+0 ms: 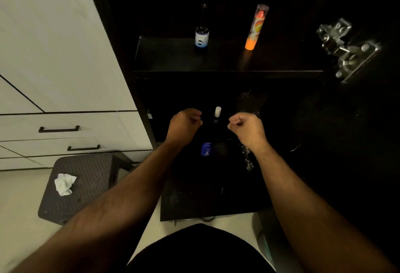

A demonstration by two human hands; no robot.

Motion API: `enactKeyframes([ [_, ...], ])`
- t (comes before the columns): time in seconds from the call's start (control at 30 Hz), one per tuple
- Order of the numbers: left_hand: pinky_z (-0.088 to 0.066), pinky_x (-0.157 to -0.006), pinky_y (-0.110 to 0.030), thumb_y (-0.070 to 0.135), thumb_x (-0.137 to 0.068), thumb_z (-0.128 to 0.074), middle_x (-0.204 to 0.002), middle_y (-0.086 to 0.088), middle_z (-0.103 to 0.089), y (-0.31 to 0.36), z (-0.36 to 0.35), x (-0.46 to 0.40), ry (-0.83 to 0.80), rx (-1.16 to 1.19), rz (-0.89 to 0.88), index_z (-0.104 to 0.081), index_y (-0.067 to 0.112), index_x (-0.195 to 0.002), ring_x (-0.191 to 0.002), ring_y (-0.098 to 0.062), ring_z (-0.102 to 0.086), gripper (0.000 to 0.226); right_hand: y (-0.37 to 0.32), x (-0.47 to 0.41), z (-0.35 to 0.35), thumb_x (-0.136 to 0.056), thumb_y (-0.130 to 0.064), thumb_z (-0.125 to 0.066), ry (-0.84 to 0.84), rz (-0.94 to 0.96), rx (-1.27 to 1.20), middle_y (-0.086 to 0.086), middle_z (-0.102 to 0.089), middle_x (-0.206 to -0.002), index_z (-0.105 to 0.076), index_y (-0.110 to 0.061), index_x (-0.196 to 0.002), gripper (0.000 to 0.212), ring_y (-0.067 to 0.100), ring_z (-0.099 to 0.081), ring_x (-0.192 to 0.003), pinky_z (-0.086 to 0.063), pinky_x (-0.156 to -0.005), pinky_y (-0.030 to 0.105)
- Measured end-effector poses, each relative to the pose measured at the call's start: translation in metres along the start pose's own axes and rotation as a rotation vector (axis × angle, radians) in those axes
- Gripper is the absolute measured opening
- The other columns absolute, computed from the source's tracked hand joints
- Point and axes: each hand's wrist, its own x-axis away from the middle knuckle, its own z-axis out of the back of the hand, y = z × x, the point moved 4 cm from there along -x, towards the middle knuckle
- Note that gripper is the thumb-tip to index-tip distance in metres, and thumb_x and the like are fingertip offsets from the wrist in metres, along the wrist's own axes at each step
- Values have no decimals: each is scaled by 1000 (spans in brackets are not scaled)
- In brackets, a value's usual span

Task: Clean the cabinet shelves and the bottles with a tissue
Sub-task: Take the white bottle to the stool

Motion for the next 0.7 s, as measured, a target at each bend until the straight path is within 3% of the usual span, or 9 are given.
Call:
enactKeyframes([
  [0.1, -51, -95, -35, 10, -86, -68, -105, -2, -68, -4, -19, -19, 0, 23, 86, -65, 11, -114, -101, -15, -64, 28, 1, -17, -9, -83, -13, -76, -37, -2, 33, -4, -69, -89, -73, -12, -104, 22, 4, -62, -78, -46, -69, 8],
  [0.27, -46, -91, -20, 5, -86, -66, -113, -2, -68, -1, -33, -33, -31, 30, 147, -65, 12, -119, -103, -12, -63, 34, -2, -37, -14, -83, -17, -75, -128, 5, 114, -1, -72, -98, -71, -13, -111, 28, 6, -63, -85, -48, -75, 19],
  [0.43, -49, -96, -31, 4, -86, -64, -116, -1, -69, 7, -39, -41, -98, 2, 84, -66, 15, -120, -106, -14, -64, 36, -8, -44, -22, -82, -14, -74, -226, 70, 177, -4, -70, -88, -74, -18, -95, 13, 10, -65, -82, -53, -76, 26],
  [0.53, -49, -94, -28, 6, -86, -64, -112, -1, -71, 9, -40, -44, -93, -33, 45, -69, 15, -115, -103, -15, -65, 32, -11, -44, -27, -83, -13, -73, -250, 100, 175, -7, -67, -84, -74, -17, -95, 12, 11, -63, -80, -50, -73, 24],
  [0.7, -48, -97, -34, 11, -89, -63, -113, -2, -70, 2, -44, -43, -89, -44, 63, -70, 14, -114, -106, -15, -64, 25, -8, -43, -29, -89, -14, -67, -249, 127, 178, 0, -70, -97, -73, -13, -102, 14, 13, -63, -88, -48, -77, 25],
])
